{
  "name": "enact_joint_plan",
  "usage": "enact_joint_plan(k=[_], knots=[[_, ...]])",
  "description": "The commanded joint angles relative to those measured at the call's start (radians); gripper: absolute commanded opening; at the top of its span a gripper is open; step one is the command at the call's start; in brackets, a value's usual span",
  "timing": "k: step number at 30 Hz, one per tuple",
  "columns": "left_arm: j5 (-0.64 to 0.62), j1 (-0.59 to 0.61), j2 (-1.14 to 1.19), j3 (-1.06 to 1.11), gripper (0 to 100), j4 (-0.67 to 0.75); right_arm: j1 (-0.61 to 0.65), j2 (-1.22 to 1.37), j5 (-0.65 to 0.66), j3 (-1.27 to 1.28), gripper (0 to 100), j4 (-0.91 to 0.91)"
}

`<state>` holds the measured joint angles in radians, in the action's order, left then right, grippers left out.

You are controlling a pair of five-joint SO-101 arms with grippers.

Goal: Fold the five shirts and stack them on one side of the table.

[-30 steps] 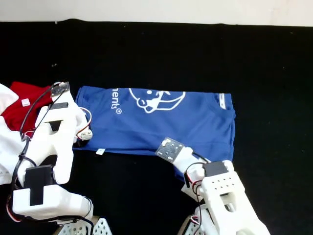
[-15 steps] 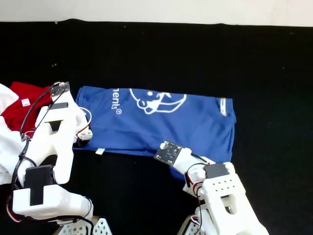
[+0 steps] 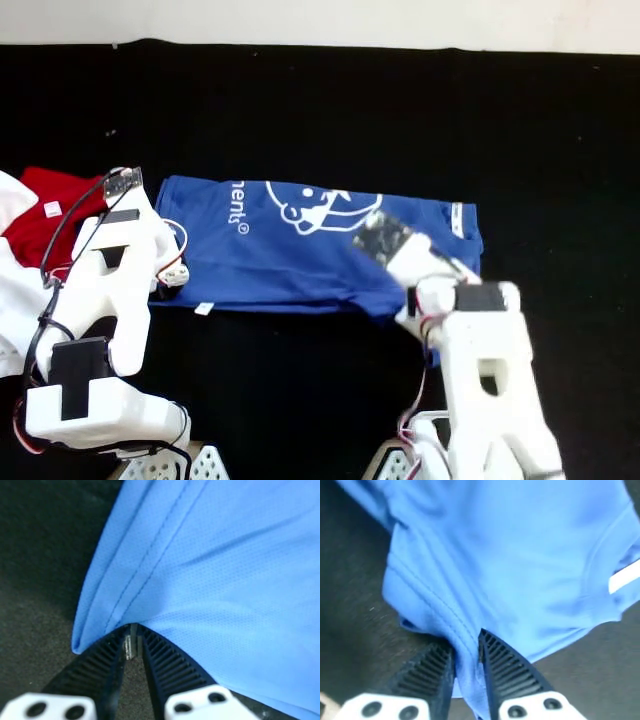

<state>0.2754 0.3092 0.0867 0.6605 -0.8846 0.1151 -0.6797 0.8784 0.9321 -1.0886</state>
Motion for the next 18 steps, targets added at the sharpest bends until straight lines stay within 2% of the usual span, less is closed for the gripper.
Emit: enact_joint_plan(k=[1,7,9,14,18], knots=[[-0.011,0.008,0.005,0.018,1,0.015,-0.015,0.242,0.006,-0.216,0.6,-0.005],[-0.011,0.008,0.005,0.018,1,0.015,-0.015,0.65,-0.006,-0.582,0.6,-0.027],[-0.011,0.008,0.005,0.018,1,0.015,-0.015,0.756,-0.08,-0.696,2.9,-0.061],[-0.011,0.008,0.005,0.018,1,0.015,-0.041,0.932,-0.284,-0.92,19.2,-0.11],[-0.011,0.008,0.005,0.018,1,0.015,-0.102,0.946,-0.456,-1.015,18.5,-0.11]])
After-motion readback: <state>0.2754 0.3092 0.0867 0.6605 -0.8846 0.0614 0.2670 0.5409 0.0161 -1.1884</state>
